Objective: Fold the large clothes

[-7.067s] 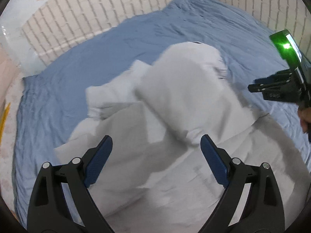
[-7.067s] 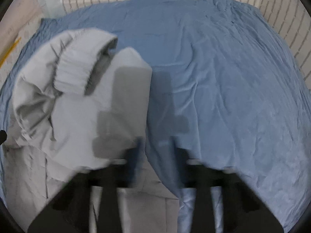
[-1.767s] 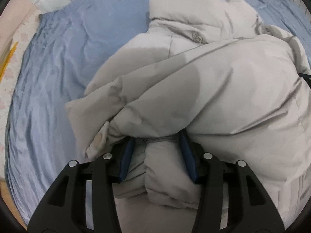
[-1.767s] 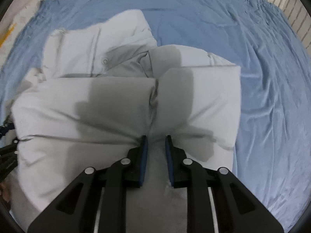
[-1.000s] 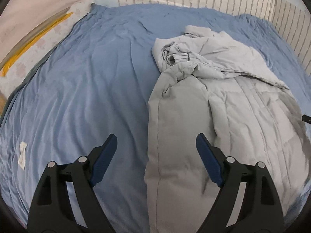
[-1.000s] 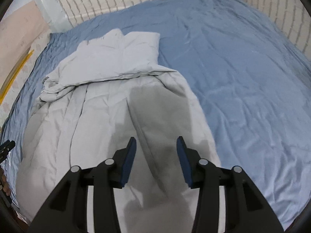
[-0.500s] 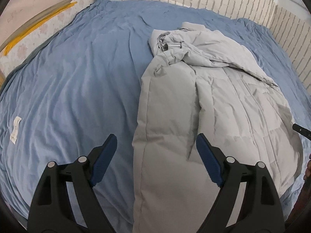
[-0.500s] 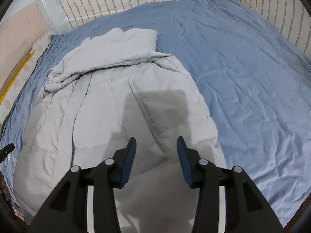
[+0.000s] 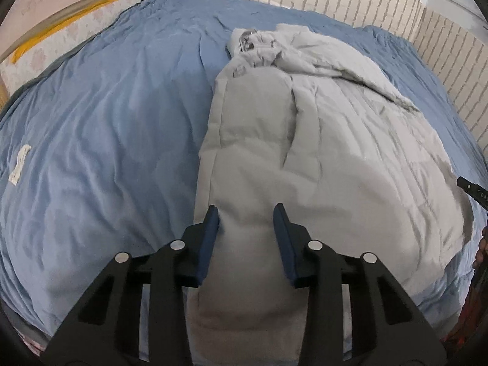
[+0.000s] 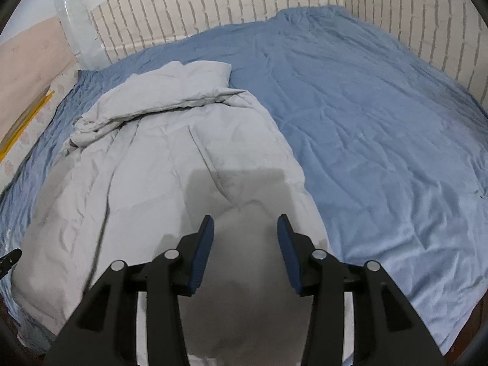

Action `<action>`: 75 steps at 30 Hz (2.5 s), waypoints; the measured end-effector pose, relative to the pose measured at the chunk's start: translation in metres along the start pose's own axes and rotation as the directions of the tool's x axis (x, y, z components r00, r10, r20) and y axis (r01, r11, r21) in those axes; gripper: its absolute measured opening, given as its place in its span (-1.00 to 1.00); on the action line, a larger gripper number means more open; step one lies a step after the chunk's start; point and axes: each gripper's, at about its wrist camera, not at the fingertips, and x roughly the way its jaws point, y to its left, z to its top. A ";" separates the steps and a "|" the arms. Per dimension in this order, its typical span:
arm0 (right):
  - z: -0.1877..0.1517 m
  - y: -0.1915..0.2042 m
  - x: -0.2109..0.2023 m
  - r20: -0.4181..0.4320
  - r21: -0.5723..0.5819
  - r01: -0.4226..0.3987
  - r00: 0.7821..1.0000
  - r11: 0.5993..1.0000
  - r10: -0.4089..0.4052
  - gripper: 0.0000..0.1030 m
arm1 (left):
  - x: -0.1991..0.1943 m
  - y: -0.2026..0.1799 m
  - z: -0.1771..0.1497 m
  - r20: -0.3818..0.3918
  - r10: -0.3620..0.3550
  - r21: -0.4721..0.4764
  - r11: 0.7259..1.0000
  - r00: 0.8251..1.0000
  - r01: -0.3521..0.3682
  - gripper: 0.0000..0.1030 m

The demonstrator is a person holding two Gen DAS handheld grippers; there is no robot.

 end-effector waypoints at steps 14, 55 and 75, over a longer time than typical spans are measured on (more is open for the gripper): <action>-0.017 -0.002 0.044 -0.056 -0.080 0.048 0.997 0.996 -0.052 -0.17 | 0.064 0.000 -0.016 -0.049 -0.001 0.074 0.997 0.999 0.005 -0.27; -0.053 -0.040 -0.029 0.192 -0.047 0.199 0.964 0.979 -0.186 0.52 | 0.018 0.034 -0.054 0.015 -0.014 -0.095 0.995 1.000 0.015 0.73; -0.055 -0.056 -0.020 0.111 -0.004 0.108 0.988 0.994 -0.107 0.57 | 0.012 -0.006 -0.061 -0.029 -0.104 0.003 0.995 0.994 0.104 -0.20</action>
